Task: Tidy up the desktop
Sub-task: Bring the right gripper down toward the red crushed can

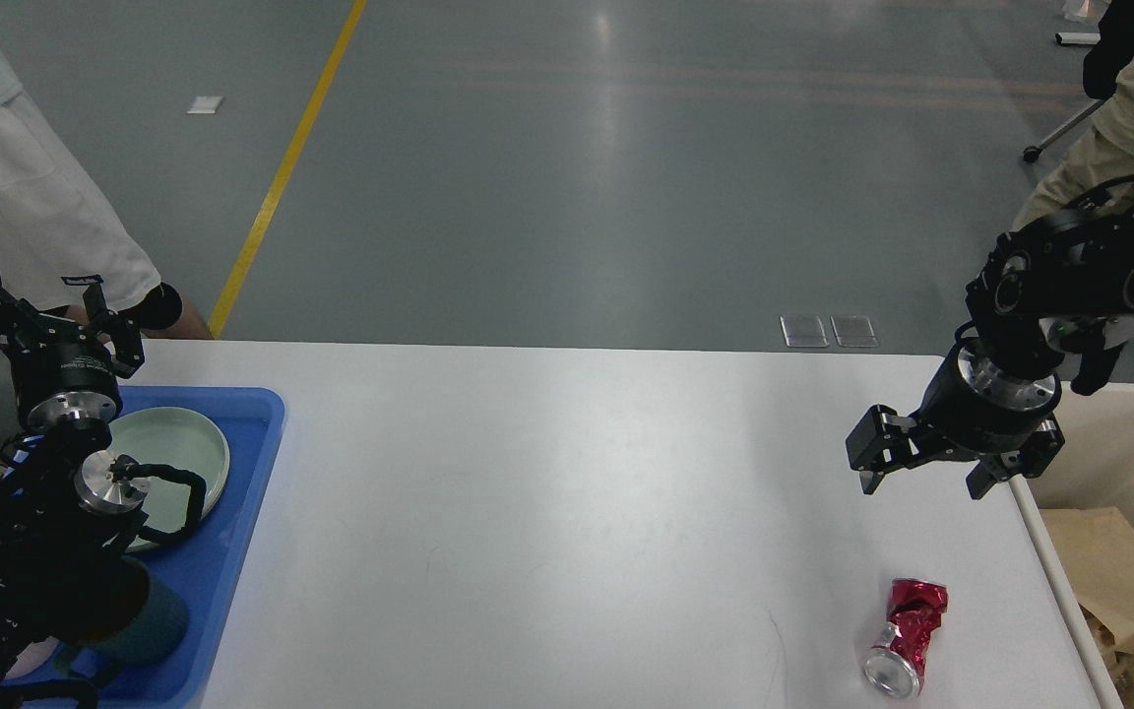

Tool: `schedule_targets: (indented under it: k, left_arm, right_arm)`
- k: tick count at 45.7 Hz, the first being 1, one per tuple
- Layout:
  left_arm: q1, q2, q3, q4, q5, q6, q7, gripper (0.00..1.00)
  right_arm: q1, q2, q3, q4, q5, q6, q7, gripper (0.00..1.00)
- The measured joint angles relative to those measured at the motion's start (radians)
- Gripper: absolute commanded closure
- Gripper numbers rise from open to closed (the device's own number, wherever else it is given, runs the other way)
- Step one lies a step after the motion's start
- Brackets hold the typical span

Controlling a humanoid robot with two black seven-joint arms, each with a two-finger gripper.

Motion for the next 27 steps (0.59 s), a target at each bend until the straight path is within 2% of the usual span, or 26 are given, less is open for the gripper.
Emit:
schedule_targets:
  k: [15, 27]
  left_arm:
    - [0.0, 0.0, 0.0, 0.0, 0.0, 0.0, 0.0, 0.04]
    - [0.0, 0.0, 0.0, 0.0, 0.0, 0.0, 0.0, 0.04]
  right_arm:
    - [-0.149, 0.026, 0.127, -0.03, 0.02, -0.011, -0.002, 0.0]
    - [-0.219, 0.029, 0.143, -0.088, 0.021, -0.02, -0.008, 0.0]
